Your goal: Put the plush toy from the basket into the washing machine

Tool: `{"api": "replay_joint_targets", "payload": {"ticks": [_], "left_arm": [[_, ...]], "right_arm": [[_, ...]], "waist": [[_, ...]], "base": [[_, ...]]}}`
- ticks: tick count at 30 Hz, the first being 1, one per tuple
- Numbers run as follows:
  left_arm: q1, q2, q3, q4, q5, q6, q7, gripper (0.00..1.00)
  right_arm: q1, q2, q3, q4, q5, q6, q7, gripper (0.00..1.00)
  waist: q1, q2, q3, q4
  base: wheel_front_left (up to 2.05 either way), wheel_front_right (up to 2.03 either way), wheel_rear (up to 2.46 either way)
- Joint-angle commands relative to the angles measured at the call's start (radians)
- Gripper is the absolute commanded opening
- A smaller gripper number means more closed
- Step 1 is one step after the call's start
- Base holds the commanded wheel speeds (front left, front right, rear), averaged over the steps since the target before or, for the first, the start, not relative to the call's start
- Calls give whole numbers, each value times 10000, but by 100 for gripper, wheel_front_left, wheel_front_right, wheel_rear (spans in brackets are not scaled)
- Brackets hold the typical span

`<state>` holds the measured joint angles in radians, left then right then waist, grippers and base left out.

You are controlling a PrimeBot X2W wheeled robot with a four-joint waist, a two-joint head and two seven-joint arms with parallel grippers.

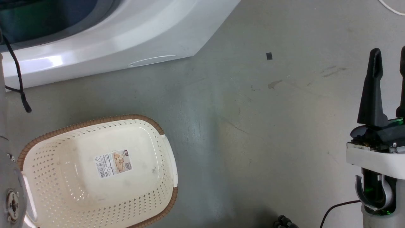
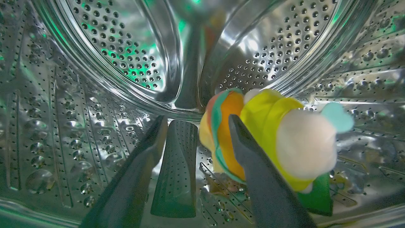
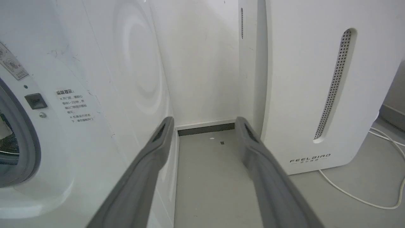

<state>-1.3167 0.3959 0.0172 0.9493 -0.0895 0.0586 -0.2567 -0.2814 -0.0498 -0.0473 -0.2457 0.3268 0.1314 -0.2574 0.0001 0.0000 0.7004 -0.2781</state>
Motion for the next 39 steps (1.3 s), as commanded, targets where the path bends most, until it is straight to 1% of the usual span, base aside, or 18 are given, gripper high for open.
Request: {"api": "replay_joint_targets", "payload": {"ticks": [1,5,10,15,20,28,32,33,34,39], "left_arm": [[-63,-28,2,69,24,-27,-51,100],[195,-150,6,293,-49,-57,-51,100],[778,-318,-2,169,-86,-54,-51,100],[1557,-456,-101,-122,-63,-259,-51,100],[2492,-755,-61,-602,-170,-378,-51,100],[4287,-1223,125,-2259,-153,-210,-51,100],[5333,-1495,184,-3406,-40,-130,-51,100],[5333,-1495,184,-3406,-40,-130,-51,100],[5933,-1664,152,-3986,30,-168,-51,100],[7285,-2077,51,-5283,221,-256,-51,100]], "right_arm": [[-176,-4,32,-39,-39,-7,-44,100],[-146,-4,85,28,-77,-7,-44,100],[-80,-4,103,106,-174,-7,-44,100],[38,-4,84,188,-281,-7,-44,100],[270,-4,6,291,-407,-7,-44,100],[636,-4,-28,425,-594,-7,-44,100],[865,-4,-55,492,-693,-7,-44,100],[865,-4,-55,492,-693,-7,-44,100],[994,-4,-78,526,-742,-7,-44,100],[1343,-4,-145,638,-878,-7,-44,100]], "waist": [[-1,0,-42,28],[-1,0,-274,116],[-1,0,-674,252],[-1,0,-1166,445],[-1,0,-1719,740],[-1,0,-2555,1180],[-1,0,-2978,1371],[-1,0,-2978,1371],[-1,0,-3188,1469],[-1,0,-3761,1723]], "base": [[0,0,0],[0,0,0],[0,0,0],[0,0,0],[0,0,0],[0,0,0],[0,0,0],[0,0,0],[0,0,0],[0,0,0]]}}
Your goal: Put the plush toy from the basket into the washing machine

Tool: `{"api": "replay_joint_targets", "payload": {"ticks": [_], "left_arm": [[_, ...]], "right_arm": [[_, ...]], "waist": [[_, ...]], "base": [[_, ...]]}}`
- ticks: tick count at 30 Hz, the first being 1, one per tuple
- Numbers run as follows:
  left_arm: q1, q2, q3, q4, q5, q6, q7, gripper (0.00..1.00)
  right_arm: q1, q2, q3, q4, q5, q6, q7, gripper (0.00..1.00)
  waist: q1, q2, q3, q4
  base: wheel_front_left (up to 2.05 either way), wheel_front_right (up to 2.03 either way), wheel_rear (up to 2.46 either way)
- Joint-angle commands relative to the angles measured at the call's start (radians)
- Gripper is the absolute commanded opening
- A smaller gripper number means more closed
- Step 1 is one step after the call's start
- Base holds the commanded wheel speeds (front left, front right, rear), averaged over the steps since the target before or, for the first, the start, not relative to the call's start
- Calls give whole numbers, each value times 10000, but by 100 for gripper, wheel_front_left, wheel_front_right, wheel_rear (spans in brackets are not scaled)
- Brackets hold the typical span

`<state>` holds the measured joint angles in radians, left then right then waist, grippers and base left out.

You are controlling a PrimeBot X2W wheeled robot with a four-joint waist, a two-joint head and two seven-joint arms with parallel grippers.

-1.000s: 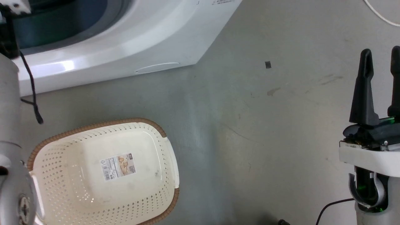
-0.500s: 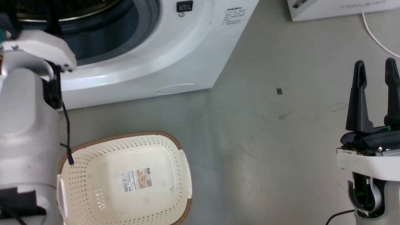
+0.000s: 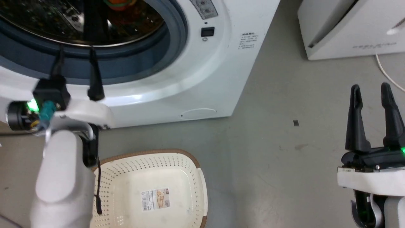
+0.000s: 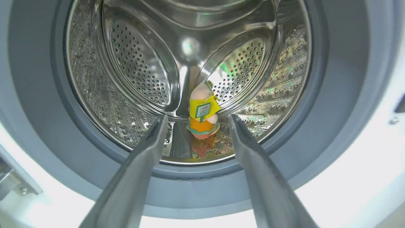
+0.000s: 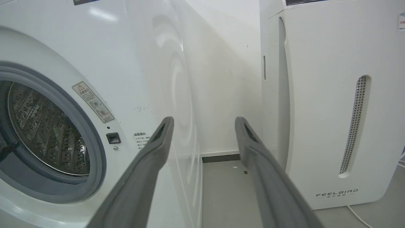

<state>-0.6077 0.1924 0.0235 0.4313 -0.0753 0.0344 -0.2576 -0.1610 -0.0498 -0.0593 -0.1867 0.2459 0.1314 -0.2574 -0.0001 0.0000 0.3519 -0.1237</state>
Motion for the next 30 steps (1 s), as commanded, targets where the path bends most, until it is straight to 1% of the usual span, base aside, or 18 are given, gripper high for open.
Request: {"api": "replay_joint_targets", "payload": {"ticks": [1,6,7,13,16,22,30], "left_arm": [[458,-111,-40,-345,141,-4,-42,100],[1894,-516,-134,-1380,276,-3,-42,100],[1894,-516,-134,-1380,276,-3,-42,100],[3413,-874,-245,-1913,301,-88,-42,100],[4083,-939,-250,-1959,318,-166,-42,100],[5228,-1062,-215,-2063,370,-167,-42,100],[6137,-1187,-342,-2433,455,-171,-42,100]], "right_arm": [[220,-4,-25,73,-102,-7,-44,100],[675,-4,31,200,-261,-7,-44,100],[675,-4,31,200,-261,-7,-44,100],[1258,-4,-30,318,-408,-7,-44,100],[1491,-4,-54,412,-459,-7,-44,100],[2072,-4,-156,645,-574,-7,-44,100],[2584,-4,-136,1009,-715,-7,-44,100]], "waist": [[1,0,-408,223],[1,0,-1137,428],[1,0,-1137,428],[1,0,-1923,792],[1,0,-2281,905],[1,0,-3080,1146],[1,0,-3579,1494]], "base": [[0,0,0],[0,0,0],[0,0,0],[0,0,0],[0,0,0],[0,0,0],[0,0,0]]}}
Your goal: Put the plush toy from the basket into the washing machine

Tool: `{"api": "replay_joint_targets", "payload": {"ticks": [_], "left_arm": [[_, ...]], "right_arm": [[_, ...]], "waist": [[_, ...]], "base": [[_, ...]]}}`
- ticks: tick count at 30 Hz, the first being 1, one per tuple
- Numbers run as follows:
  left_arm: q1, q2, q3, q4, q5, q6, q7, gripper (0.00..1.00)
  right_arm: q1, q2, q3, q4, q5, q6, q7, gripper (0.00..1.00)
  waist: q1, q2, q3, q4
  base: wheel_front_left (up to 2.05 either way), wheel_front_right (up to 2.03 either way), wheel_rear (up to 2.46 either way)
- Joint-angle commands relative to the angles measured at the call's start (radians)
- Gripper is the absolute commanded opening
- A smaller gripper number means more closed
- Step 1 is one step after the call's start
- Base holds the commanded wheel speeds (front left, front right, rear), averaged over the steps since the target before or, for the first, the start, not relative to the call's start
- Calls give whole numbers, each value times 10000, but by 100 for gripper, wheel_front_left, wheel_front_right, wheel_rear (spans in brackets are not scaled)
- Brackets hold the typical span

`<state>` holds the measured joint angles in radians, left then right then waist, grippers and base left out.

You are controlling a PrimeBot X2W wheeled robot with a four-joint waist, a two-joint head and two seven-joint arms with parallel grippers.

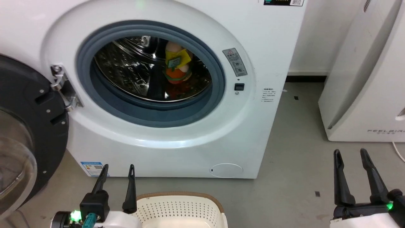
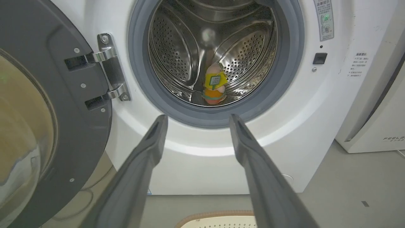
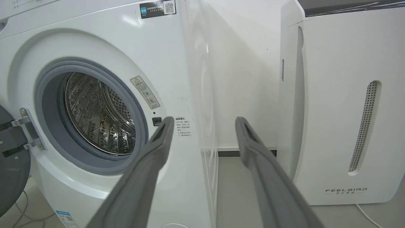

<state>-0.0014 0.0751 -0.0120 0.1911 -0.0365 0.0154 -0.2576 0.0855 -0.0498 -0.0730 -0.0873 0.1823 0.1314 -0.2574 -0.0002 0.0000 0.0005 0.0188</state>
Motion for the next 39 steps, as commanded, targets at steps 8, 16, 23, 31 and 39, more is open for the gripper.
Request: {"api": "replay_joint_targets", "payload": {"ticks": [8,16,23,31,39], "left_arm": [[296,-59,-28,-109,153,24,-42,100],[219,-27,-45,-124,90,-10,88,0],[205,-42,-34,-241,108,-19,252,0],[192,-56,-23,-359,127,-29,416,0],[178,-71,-13,-476,145,-38,579,0]], "right_arm": [[298,-4,-48,207,-85,-7,-44,100],[106,0,-15,214,-43,2,75,0],[43,0,34,258,-160,1,240,0],[-21,-1,83,301,-277,0,404,0],[-84,-1,132,344,-394,0,568,0]], "waist": [[2,0,-256,250],[2,0,-253,249],[2,0,-237,220],[2,0,-220,192],[2,0,-204,163]], "base": [[0,0,0],[0,0,0],[0,0,0],[0,0,0],[0,0,0]]}}
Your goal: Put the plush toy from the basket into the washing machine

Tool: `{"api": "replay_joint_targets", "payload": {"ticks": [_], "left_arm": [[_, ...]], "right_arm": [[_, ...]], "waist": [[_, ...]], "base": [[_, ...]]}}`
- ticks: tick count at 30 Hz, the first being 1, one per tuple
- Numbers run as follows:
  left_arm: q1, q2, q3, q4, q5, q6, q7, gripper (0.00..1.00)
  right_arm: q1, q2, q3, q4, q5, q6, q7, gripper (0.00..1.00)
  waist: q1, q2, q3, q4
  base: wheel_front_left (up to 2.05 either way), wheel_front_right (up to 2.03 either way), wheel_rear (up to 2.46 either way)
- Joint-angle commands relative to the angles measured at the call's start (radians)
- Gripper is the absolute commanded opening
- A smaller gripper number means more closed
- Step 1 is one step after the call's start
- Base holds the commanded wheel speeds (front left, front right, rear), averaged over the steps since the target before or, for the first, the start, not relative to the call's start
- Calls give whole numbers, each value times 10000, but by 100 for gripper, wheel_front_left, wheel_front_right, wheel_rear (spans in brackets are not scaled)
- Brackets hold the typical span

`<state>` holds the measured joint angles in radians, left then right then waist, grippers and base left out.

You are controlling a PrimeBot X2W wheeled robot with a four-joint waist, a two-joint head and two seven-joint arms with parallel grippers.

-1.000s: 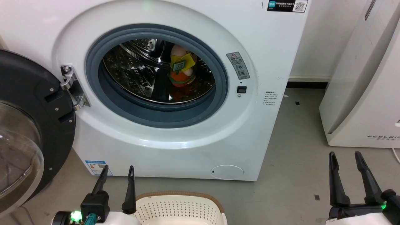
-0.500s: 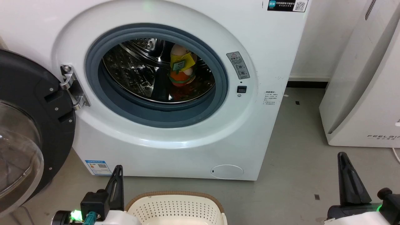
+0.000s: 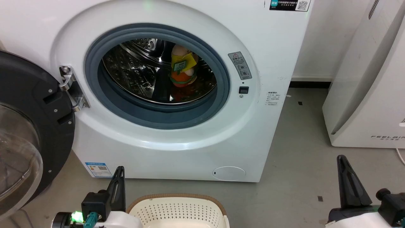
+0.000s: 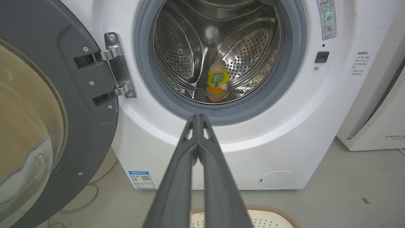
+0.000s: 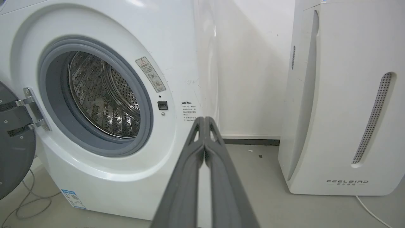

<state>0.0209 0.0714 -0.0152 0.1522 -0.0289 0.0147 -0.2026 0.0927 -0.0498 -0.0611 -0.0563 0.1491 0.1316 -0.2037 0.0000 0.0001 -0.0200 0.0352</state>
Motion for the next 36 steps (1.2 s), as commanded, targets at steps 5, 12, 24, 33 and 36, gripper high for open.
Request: {"api": "replay_joint_targets", "payload": {"ticks": [5,12,24,33,36], "left_arm": [[-53,-43,27,-161,79,-37,131,0],[-64,-56,36,-263,95,-45,274,0],[-83,-76,51,-425,120,-58,499,0],[-98,-93,63,-558,140,-69,684,0],[-103,-98,68,-602,147,-72,745,0]], "right_arm": [[-195,-1,43,61,-136,-2,134,0],[-250,-1,86,99,-238,-3,278,0],[-337,-2,154,158,-399,-4,504,0],[-408,-2,209,207,-531,-4,689,0],[-432,-2,227,224,-575,-5,751,0]], "waist": [[0,-1,11,-19],[0,-1,25,-44],[0,-1,47,-84],[0,-1,66,-116],[0,-1,72,-127]], "base": [[0,0,0],[0,0,0],[0,0,0],[0,0,0],[0,0,0]]}}
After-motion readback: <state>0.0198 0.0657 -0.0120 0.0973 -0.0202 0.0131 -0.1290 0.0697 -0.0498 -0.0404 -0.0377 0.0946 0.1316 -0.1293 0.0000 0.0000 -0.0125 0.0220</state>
